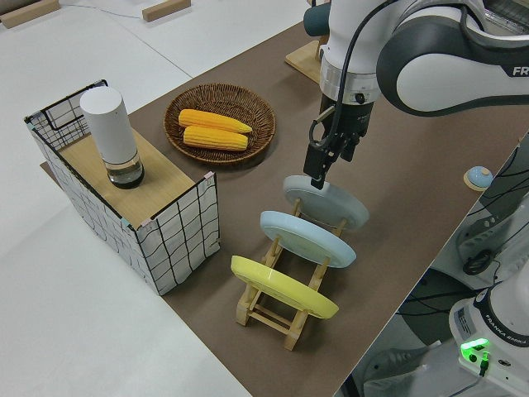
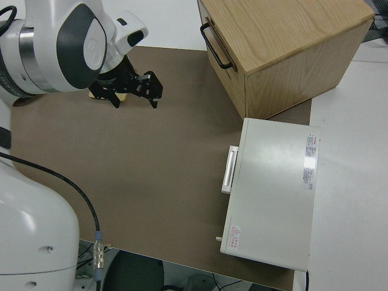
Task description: Pick gray plate from low plate rack and place it on table with left arm
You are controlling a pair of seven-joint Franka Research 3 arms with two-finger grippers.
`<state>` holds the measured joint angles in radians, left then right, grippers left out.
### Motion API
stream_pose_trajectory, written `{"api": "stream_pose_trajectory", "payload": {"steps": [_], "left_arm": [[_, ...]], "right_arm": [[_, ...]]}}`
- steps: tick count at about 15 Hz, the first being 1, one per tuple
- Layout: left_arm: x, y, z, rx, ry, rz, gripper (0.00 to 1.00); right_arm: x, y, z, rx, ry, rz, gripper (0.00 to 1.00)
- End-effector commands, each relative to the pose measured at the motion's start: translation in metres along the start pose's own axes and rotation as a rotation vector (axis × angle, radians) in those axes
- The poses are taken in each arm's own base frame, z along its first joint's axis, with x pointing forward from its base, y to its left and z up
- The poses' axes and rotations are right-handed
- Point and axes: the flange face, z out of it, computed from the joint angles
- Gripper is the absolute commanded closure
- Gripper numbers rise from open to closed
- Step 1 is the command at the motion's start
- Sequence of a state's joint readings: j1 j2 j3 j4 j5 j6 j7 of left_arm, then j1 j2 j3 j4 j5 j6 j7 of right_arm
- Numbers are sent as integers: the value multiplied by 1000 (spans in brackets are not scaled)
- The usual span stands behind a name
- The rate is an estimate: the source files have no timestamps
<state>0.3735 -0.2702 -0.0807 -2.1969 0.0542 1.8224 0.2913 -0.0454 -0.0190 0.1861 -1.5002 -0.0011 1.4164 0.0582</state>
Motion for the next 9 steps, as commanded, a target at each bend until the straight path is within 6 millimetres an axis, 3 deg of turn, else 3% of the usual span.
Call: {"api": "stream_pose_trajectory", "payload": {"steps": [1,9], "left_arm": [[-12,1,19,24,24,14,7],[-9,2,40,30,56,16,25]], "right_arm": [[-3,1,-3,10,-6,3,11],[-3,1,-3,10,-6,3,13]]}}
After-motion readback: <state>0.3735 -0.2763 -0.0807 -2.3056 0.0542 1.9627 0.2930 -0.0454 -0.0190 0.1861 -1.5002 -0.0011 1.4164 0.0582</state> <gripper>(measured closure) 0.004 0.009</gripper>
